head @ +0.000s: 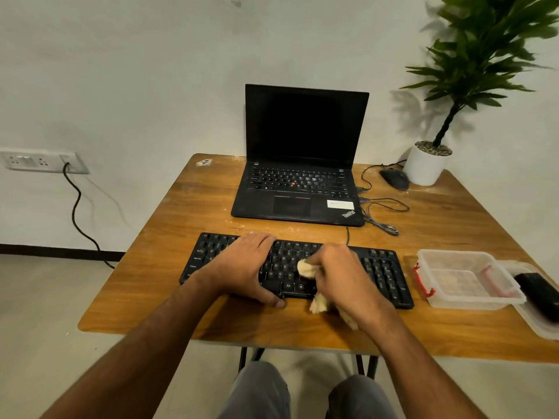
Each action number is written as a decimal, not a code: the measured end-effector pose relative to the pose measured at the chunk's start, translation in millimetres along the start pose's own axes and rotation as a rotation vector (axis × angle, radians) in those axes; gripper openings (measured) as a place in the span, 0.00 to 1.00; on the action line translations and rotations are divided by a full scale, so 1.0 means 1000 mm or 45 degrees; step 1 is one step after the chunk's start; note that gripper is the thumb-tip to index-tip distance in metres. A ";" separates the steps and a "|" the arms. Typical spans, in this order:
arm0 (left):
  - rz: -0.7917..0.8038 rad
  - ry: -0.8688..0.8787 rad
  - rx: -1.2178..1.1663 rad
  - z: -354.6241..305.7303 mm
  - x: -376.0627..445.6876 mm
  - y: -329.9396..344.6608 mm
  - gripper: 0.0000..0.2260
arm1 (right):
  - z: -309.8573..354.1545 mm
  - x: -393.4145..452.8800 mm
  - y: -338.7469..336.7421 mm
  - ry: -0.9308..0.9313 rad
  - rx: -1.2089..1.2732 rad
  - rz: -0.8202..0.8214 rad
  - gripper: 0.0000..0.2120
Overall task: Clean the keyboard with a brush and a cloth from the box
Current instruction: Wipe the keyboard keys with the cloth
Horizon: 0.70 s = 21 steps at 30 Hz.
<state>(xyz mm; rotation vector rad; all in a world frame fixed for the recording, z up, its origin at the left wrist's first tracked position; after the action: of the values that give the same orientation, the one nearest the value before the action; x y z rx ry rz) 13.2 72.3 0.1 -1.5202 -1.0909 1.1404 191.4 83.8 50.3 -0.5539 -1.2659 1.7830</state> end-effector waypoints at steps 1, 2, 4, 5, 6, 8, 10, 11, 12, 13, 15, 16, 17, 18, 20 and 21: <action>-0.009 0.006 0.001 -0.001 0.000 -0.001 0.64 | 0.000 0.007 -0.001 -0.005 0.012 -0.042 0.16; -0.011 0.011 0.005 -0.001 -0.001 -0.001 0.63 | 0.004 0.012 0.000 -0.031 0.010 -0.067 0.16; -0.006 0.015 0.013 -0.002 -0.002 0.000 0.64 | 0.014 0.010 0.011 -0.064 -0.002 -0.046 0.15; -0.003 0.014 0.018 -0.001 -0.002 0.001 0.64 | 0.019 0.004 0.016 -0.068 -0.009 -0.024 0.15; -0.001 0.010 0.021 -0.001 -0.001 0.001 0.64 | 0.022 -0.003 0.019 -0.064 -0.022 0.007 0.14; 0.014 -0.003 0.022 0.000 0.000 0.002 0.65 | 0.025 -0.019 0.021 -0.077 -0.039 0.066 0.15; 0.024 -0.017 0.006 0.001 0.001 0.003 0.65 | 0.024 -0.028 0.017 -0.095 -0.039 0.129 0.18; 0.025 -0.020 0.000 0.001 0.001 0.003 0.65 | 0.022 -0.026 0.014 -0.090 -0.041 0.145 0.19; 0.025 -0.018 -0.006 0.001 0.002 0.004 0.65 | 0.020 -0.020 0.008 -0.075 -0.029 0.132 0.20; 0.023 -0.012 -0.010 0.002 0.002 0.004 0.65 | 0.017 -0.012 0.003 -0.049 -0.011 0.087 0.20; 0.014 0.003 -0.014 0.002 0.002 0.004 0.65 | 0.012 0.004 0.000 -0.017 0.017 -0.018 0.18; 0.012 0.007 -0.012 0.001 0.001 0.004 0.65 | 0.013 0.009 0.002 -0.011 0.029 -0.035 0.17; 0.012 0.010 -0.007 0.001 0.001 0.003 0.65 | 0.015 0.011 0.007 -0.002 0.038 -0.026 0.17; 0.011 0.012 -0.003 0.001 0.001 0.004 0.65 | 0.017 0.009 0.012 0.001 0.036 -0.017 0.16; 0.010 0.013 0.008 0.000 0.001 0.004 0.64 | 0.023 0.001 0.020 -0.038 -0.001 0.022 0.15; 0.015 0.008 0.010 0.001 0.002 0.004 0.64 | 0.026 -0.004 0.022 -0.077 -0.027 0.073 0.14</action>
<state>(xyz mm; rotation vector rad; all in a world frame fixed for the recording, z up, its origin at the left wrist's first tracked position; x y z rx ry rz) 12.9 73.5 -4.8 -1.5250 -1.0738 1.1461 165.6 64.4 40.0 -0.5571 -1.3235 1.8476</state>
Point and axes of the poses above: each hand's wrist, its own x-axis towards the middle knuckle, its own y-axis out of the palm, z = x × y, the point moved 6 cm from there along x, towards the middle knuckle, and after that the axes turned 2 degrees about x, right-handed, at the moved point
